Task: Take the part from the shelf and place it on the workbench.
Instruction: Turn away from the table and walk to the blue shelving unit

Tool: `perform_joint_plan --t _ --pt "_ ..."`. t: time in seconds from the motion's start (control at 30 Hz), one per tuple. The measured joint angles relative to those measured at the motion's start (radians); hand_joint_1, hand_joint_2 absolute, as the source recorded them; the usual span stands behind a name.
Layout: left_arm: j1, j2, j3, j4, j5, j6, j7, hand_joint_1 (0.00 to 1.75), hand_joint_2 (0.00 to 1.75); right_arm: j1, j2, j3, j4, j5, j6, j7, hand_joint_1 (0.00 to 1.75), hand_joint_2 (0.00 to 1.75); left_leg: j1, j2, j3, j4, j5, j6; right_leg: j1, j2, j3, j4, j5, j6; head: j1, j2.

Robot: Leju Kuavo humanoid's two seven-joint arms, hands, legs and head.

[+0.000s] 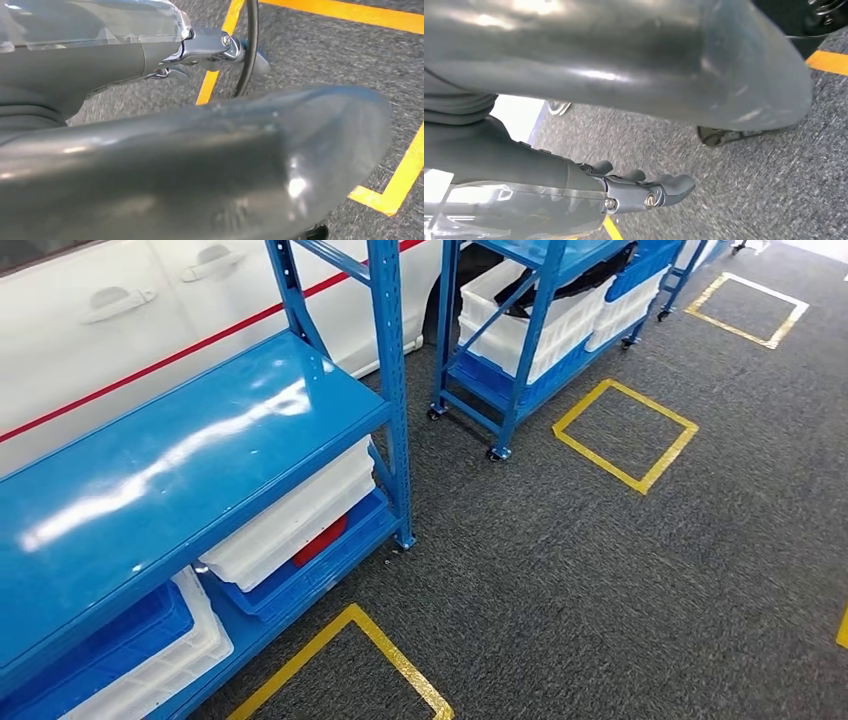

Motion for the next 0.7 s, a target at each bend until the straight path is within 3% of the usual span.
perform_joint_plan --t 0.03,0.1,0.17,0.23,0.3,0.37,0.43,0.47,0.5,0.53,0.6,0.67,0.7 --pt "0.000 0.000 0.000 0.000 0.000 0.000 0.000 0.00 0.00 0.001 0.000 0.000 0.000 0.000 0.000 0.000 0.00 0.00 0.001 -0.015 0.000 0.004 -0.002 -0.003 -0.004 0.009 0.028 -0.065 0.043 0.001 0.000 0.000" --pt "-0.001 0.000 0.000 0.000 0.000 0.000 0.000 0.00 0.00 0.001 -0.001 0.000 0.000 0.001 0.001 0.000 0.00 0.00 0.000 -0.040 -0.005 0.017 -0.007 -0.014 -0.009 0.050 0.079 -0.185 0.094 0.000 0.001 0.000" --pt "-0.001 0.000 0.000 0.000 0.000 0.001 -0.001 0.00 0.00 0.001 -0.001 0.001 0.001 0.001 0.003 -0.002 0.00 0.00 -0.001 -0.059 -0.015 0.024 -0.008 -0.027 -0.008 0.071 0.093 -0.224 0.098 -0.006 0.001 0.000" --pt "0.001 0.001 0.000 0.001 0.000 0.000 -0.003 0.00 0.00 -0.002 -0.001 0.001 0.001 0.001 0.007 -0.003 0.00 0.00 0.003 -0.073 -0.022 0.024 -0.006 -0.040 -0.006 0.048 0.093 -0.227 0.102 -0.020 0.000 0.000" --pt "0.001 0.001 0.000 0.001 0.000 0.000 -0.005 0.00 0.00 -0.003 -0.001 0.001 0.001 0.002 0.011 -0.003 0.00 0.00 0.003 -0.041 -0.039 0.059 -0.031 -0.049 -0.007 0.023 0.096 -0.234 0.106 -0.037 -0.006 0.000" --pt "-0.006 0.003 0.001 0.008 0.002 0.004 -0.006 0.00 0.00 0.000 0.000 0.002 0.001 0.012 0.017 0.000 0.00 0.00 0.001 0.015 -0.089 0.168 -0.094 -0.054 -0.003 -0.005 0.095 -0.237 0.106 -0.047 -0.016 0.000" --pt "-0.019 0.006 0.008 0.030 0.005 0.018 -0.007 0.00 0.00 0.003 0.003 0.007 -0.002 0.031 0.025 0.008 0.00 0.00 0.002 0.038 -0.143 0.285 -0.143 -0.057 0.004 -0.035 0.094 -0.237 0.105 -0.051 -0.020 0.000" --pt "-0.026 0.007 0.014 0.044 0.006 0.027 -0.008 0.00 0.00 0.004 0.006 0.010 -0.006 0.040 0.029 0.014 0.00 0.00 0.002 0.042 -0.148 0.303 -0.142 -0.057 0.006 -0.050 0.094 -0.236 0.104 -0.053 -0.020 0.000" --pt "-0.032 0.009 0.022 0.058 0.005 0.036 -0.012 0.00 0.00 0.005 0.010 0.013 -0.012 0.048 0.033 0.019 0.00 0.00 0.002 0.047 -0.134 0.281 -0.122 -0.055 0.008 -0.064 0.095 -0.236 0.102 -0.053 -0.020 0.000" --pt "-0.036 0.010 0.029 0.070 0.003 0.043 -0.016 0.00 0.00 0.005 0.015 0.015 -0.019 0.053 0.037 0.024 0.00 0.00 0.001 0.056 -0.101 0.224 -0.090 -0.051 0.010 -0.075 0.098 -0.235 0.101 -0.053 -0.020 0.000" --pt "-0.042 0.012 0.035 0.082 -0.003 0.049 -0.025 0.00 0.00 0.005 0.022 0.016 -0.027 0.058 0.043 0.027 0.00 0.00 -0.007 0.105 -0.027 0.086 -0.040 -0.037 0.014 -0.094 0.104 -0.235 0.098 -0.049 -0.019 0.000" --pt "-0.048 0.013 0.037 0.087 -0.006 0.050 -0.029 0.00 0.00 0.004 0.024 0.016 -0.030 0.064 0.045 0.026 0.00 0.00 -0.016 0.134 0.000 0.026 -0.030 -0.023 0.017 -0.111 0.108 -0.235 0.096 -0.041 -0.019 0.000" --pt "-0.049 0.013 0.039 0.089 -0.008 0.050 -0.030 0.00 0.00 0.004 0.024 0.016 -0.030 0.067 0.045 0.025 0.00 0.00 -0.019 0.124 -0.002 0.023 -0.029 -0.018 0.018 -0.122 0.110 -0.237 0.095 -0.035 -0.019 0.000"
